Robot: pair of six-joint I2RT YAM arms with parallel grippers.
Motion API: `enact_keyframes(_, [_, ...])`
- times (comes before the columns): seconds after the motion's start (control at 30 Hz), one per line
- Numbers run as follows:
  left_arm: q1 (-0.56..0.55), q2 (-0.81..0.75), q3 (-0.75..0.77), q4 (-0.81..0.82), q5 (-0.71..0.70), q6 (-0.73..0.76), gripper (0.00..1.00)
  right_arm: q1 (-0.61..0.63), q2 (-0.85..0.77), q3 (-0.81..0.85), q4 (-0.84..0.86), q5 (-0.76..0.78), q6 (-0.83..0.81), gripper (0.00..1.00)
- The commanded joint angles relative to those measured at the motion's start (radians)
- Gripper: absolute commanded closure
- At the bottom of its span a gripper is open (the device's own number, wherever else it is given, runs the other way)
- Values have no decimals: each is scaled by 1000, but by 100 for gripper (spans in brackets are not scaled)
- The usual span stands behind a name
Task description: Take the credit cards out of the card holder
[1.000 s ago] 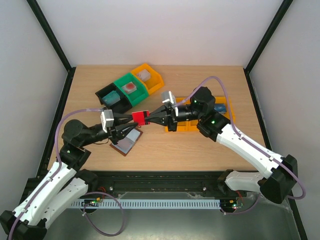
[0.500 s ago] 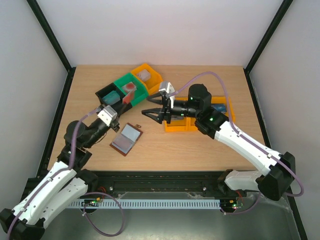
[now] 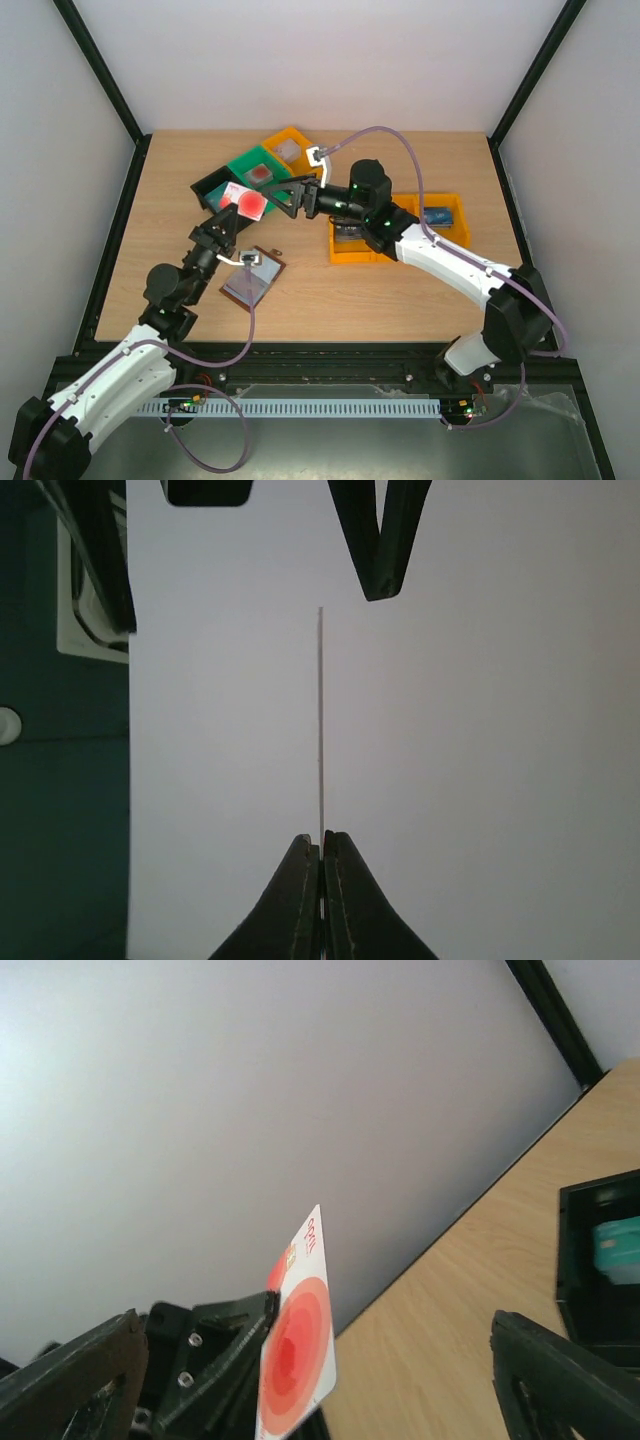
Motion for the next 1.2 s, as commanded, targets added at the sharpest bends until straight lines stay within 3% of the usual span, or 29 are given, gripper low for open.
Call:
enact_keyframes(0.0, [5,-1,2,72,-5,207,98,20,49,19,148,-33,171,13])
enact_keyframes(0.33, [2,9,12,43,-19,205,98,44,94,41,135,-113,175,57])
enact_keyframes(0.4, [2,8,11,38,-19,205,98,51,106,48,134,-127,175,73])
enact_keyframes(0.47, [2,8,9,35,-19,205,98,54,112,59,126,-140,173,95])
enact_keyframes(0.7, [-1,1,9,6,-38,182,98,54,108,120,-48,-94,34,98])
enact_keyframes(0.77, [-4,3,13,-25,-58,162,98,54,109,149,-106,-84,-6,92])
enact_keyframes(0.9, [-13,35,74,-150,-144,20,98,4,67,151,-214,21,-79,56])
enact_keyframes(1.03, [-18,177,299,-503,-266,-272,98,-158,-37,45,-205,110,-38,28])
enact_keyframes(1.1, [-18,291,448,-683,-303,-379,98,-228,-96,4,-238,158,-61,1])
enact_keyframes(1.17, [-18,431,593,-842,-342,-469,98,-267,-138,-15,-309,238,-127,1])
